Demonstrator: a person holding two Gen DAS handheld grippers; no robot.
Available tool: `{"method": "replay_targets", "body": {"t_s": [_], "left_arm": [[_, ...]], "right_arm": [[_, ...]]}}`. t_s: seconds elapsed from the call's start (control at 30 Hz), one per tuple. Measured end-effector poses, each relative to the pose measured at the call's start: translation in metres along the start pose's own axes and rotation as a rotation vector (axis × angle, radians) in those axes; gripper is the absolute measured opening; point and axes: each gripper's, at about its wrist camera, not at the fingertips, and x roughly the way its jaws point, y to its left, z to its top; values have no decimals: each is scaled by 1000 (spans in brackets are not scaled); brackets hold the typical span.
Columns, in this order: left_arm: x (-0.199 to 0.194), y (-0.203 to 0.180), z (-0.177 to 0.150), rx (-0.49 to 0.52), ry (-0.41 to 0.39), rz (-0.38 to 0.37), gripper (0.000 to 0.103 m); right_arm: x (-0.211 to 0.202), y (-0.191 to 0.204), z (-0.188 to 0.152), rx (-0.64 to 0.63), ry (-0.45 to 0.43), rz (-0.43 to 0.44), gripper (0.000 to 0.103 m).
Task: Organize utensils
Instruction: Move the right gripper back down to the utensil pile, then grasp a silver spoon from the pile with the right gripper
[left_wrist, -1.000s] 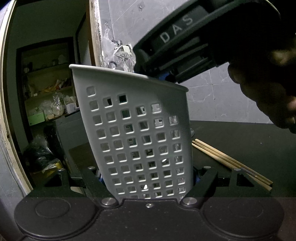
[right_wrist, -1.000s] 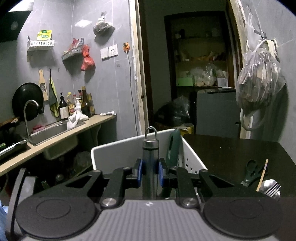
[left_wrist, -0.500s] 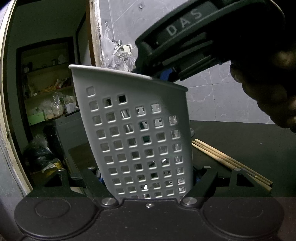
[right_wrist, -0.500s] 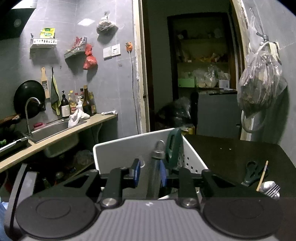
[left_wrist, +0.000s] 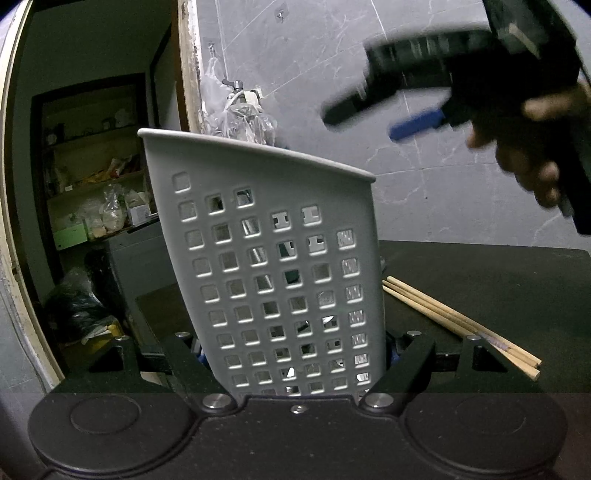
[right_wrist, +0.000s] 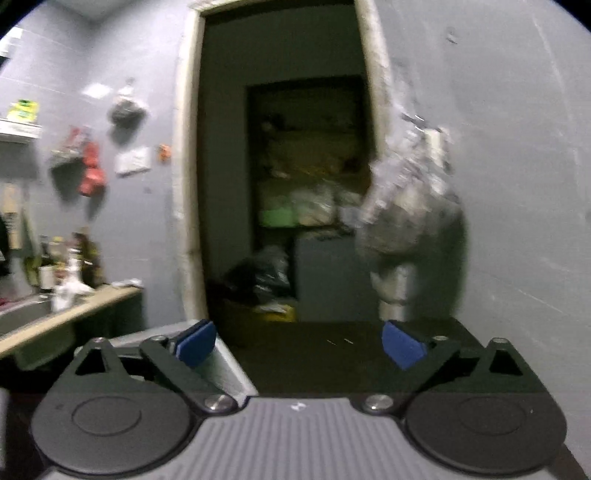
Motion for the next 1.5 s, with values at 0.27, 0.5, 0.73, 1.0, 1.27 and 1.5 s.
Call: {"method": "replay_targets", "body": {"t_s": [0.27,0.5,0.73,1.0,1.27,1.5], "left_arm": [[2,-1,0,3,0,-3,79],[3,-1,1,4,0,-4,79],[3,-1,0,4,0,-4,79],[3,-1,0,4,0,-4,80],[5,-3,0,9,5,-3,80],[5,-3,0,10,6,-6,80]], "right_arm": [[43,-28,-47,-12,273,-121,102],[59,-23,-92,-118,449,-177,98],[56,-29,-103,-136,477,-218,98],[52,-47,-105,-166,493,-276,98],[80,-75,-83,-73,445,-254,90],[126,-121,-68,35,440,-230,72]]}}
